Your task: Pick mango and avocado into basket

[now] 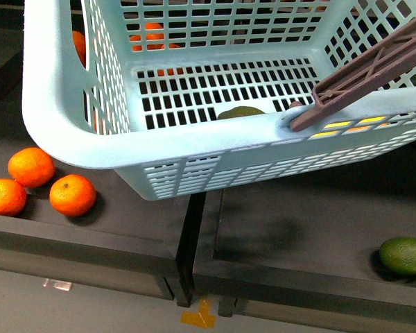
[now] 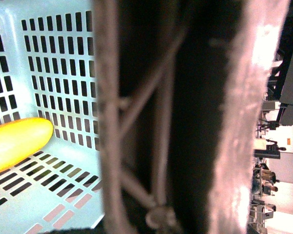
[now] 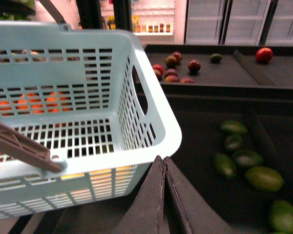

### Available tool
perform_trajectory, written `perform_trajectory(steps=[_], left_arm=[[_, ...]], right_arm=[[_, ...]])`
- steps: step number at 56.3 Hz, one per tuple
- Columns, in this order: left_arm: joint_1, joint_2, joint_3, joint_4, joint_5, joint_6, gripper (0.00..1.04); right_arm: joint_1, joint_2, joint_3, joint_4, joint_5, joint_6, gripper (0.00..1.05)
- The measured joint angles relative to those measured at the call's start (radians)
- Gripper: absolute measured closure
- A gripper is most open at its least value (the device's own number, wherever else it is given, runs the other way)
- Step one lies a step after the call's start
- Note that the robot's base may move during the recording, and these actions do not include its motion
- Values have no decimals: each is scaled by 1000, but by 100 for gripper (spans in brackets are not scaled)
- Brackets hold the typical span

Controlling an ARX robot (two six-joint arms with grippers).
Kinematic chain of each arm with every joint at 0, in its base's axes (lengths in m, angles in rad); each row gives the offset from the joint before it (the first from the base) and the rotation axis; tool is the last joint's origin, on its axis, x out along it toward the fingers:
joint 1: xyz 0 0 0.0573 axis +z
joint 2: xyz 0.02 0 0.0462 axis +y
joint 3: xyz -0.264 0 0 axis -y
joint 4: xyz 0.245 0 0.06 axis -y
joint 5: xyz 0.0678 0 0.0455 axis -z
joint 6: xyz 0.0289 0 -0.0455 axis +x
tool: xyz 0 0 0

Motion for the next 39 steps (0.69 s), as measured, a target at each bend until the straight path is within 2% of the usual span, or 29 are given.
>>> perform_trajectory(steps=[4, 15, 18, 24, 39], left_arm=[[0, 0, 0, 0, 0, 0, 92], [0, 0, 0, 0, 0, 0, 92], [0, 0, 0, 0, 0, -2, 92], [0, 0, 0, 0, 0, 1, 92], [0, 0, 0, 0, 0, 0, 92]], right_arm=[[0, -80, 0, -93, 0, 0, 103], [0, -120, 0, -109, 0, 0, 103], [0, -121, 0, -109, 0, 0, 100], [0, -121, 0, -109, 0, 0, 80], [0, -121, 0, -109, 0, 0, 21]])
